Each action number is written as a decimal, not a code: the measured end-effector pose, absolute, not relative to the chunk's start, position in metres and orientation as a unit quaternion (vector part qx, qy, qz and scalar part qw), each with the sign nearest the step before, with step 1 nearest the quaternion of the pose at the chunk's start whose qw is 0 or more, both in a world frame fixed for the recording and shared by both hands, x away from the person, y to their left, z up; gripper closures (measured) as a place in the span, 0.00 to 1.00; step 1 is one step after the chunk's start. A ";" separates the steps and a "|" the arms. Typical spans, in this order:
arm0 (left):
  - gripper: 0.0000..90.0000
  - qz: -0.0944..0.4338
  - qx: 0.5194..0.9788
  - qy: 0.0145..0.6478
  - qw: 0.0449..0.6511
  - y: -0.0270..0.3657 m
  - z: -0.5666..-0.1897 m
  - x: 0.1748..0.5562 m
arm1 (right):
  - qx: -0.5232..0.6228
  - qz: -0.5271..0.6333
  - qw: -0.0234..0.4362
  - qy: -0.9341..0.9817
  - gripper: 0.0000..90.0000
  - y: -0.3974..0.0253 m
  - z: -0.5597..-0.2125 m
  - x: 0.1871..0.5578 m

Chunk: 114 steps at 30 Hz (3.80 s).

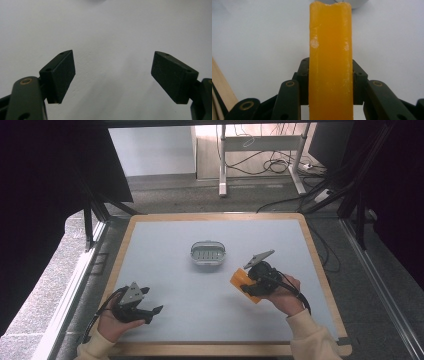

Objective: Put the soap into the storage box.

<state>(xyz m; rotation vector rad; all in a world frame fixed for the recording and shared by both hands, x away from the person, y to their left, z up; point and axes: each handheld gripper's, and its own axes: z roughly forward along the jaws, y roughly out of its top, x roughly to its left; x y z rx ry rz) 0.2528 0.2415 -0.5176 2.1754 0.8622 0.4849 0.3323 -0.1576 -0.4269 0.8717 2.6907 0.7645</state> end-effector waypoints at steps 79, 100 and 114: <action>0.21 0.187 0.849 0.333 0.365 0.243 -0.518 0.254 | 0.219 0.273 0.089 0.933 0.68 -0.125 -0.400 0.416; 0.21 0.186 0.849 0.332 0.367 0.243 -0.518 0.254 | 0.198 0.257 0.087 0.942 0.68 -0.102 -0.400 0.438; 0.21 0.186 0.849 0.331 0.368 0.243 -0.517 0.254 | 0.170 0.249 0.086 0.950 0.68 -0.085 -0.402 0.449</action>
